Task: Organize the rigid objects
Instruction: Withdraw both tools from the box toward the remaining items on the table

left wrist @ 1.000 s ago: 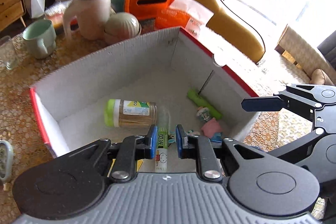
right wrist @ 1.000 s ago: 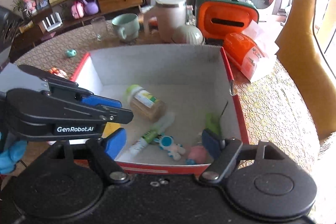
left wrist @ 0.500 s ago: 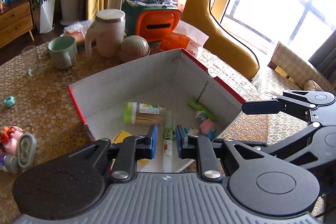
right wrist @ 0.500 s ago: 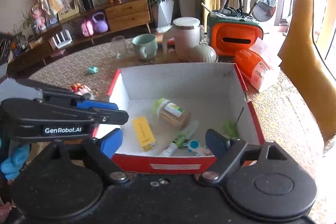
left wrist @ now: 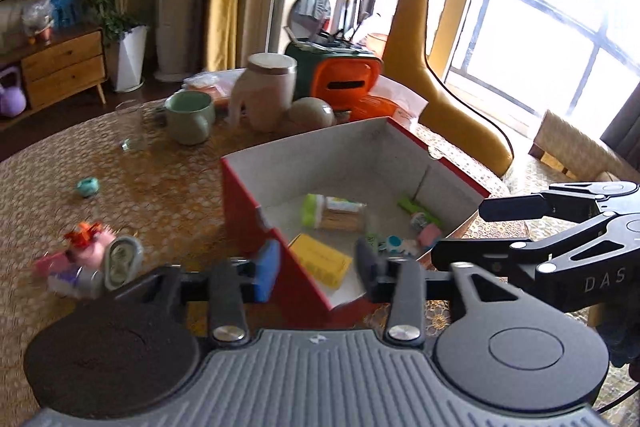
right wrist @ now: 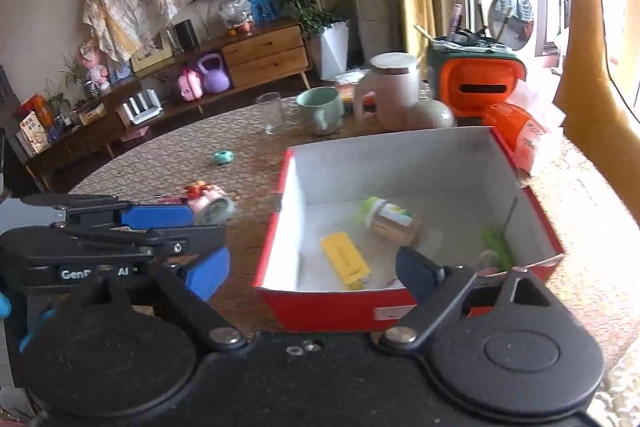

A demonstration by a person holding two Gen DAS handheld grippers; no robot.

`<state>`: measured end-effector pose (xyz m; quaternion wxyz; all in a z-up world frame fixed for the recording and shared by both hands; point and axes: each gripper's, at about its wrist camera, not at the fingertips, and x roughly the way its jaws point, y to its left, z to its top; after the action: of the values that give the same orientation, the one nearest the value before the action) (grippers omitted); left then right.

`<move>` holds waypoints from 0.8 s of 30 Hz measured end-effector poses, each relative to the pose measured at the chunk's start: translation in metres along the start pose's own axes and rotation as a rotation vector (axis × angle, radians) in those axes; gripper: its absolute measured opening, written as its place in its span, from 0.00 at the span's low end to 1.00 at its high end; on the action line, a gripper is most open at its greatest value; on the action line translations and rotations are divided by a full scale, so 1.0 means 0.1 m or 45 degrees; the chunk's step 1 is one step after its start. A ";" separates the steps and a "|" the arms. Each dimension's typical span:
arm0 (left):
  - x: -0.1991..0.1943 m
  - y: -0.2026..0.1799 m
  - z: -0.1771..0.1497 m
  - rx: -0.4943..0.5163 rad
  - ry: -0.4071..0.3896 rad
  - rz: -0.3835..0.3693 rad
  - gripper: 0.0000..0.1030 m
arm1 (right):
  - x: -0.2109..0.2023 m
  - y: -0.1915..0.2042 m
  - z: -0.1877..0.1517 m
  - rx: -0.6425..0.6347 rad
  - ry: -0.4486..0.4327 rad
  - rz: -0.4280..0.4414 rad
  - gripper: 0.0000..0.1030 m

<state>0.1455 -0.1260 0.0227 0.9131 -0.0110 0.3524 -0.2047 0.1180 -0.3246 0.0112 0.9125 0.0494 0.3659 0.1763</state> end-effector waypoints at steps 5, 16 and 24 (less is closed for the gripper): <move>-0.23 0.26 -0.18 -0.034 -0.032 0.042 0.62 | 0.08 0.24 -0.06 -0.013 -0.023 0.090 0.93; -0.59 0.94 -0.46 -0.134 -0.038 0.151 0.70 | 0.26 0.78 -0.14 -0.114 -0.064 0.179 1.00; -0.70 1.36 -0.54 -0.180 -0.044 0.206 0.80 | 0.48 1.14 -0.16 -0.207 -0.075 0.181 1.00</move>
<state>0.1131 0.0324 0.0044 0.9296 -0.0504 0.3499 -0.1045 0.1067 -0.2015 -0.0063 0.9090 0.0061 0.3192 0.2680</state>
